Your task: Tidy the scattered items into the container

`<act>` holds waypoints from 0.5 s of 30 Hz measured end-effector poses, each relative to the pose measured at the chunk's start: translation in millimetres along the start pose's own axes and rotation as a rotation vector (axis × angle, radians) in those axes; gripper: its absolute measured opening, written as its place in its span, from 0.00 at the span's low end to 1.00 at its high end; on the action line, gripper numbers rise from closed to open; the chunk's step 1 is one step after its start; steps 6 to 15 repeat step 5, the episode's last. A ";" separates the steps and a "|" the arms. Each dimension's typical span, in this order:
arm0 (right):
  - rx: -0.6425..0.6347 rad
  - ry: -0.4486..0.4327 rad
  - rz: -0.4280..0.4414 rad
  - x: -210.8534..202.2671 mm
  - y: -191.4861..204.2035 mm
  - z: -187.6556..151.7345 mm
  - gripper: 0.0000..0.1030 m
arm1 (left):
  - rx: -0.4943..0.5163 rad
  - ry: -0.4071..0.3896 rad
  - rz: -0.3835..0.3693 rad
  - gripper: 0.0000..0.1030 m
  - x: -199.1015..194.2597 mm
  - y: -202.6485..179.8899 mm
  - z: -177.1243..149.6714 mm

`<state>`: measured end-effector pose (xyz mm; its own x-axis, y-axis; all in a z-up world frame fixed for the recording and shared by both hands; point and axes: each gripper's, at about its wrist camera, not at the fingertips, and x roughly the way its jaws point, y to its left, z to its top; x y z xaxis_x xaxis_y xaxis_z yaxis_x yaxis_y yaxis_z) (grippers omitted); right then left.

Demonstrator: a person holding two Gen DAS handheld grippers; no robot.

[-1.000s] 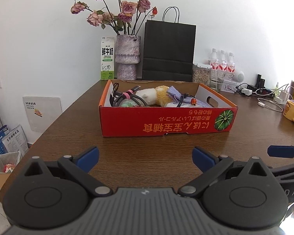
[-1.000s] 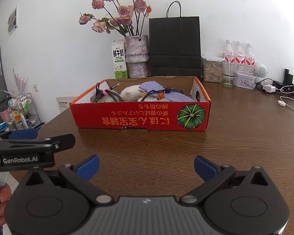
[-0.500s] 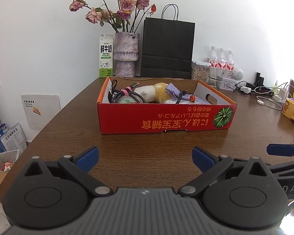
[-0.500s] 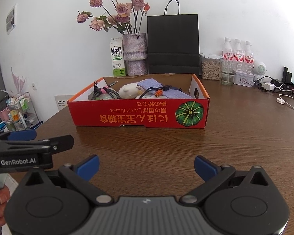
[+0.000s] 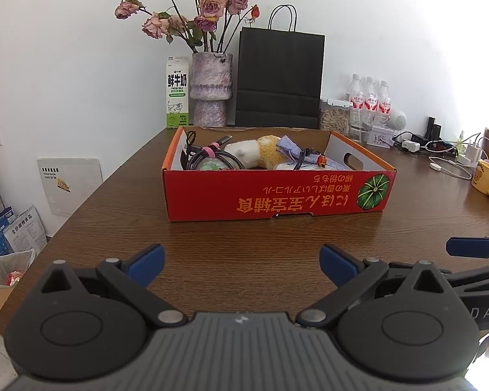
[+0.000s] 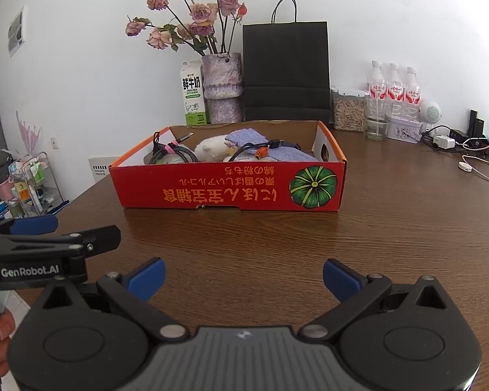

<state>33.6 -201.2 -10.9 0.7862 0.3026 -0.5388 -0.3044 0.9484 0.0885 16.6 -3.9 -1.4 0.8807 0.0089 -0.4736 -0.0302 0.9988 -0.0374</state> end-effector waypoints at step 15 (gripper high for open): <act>0.004 0.002 0.001 1.1 -1.4 -1.4 1.00 | 0.004 -0.016 0.014 1.00 -1.4 -1.1 -2.1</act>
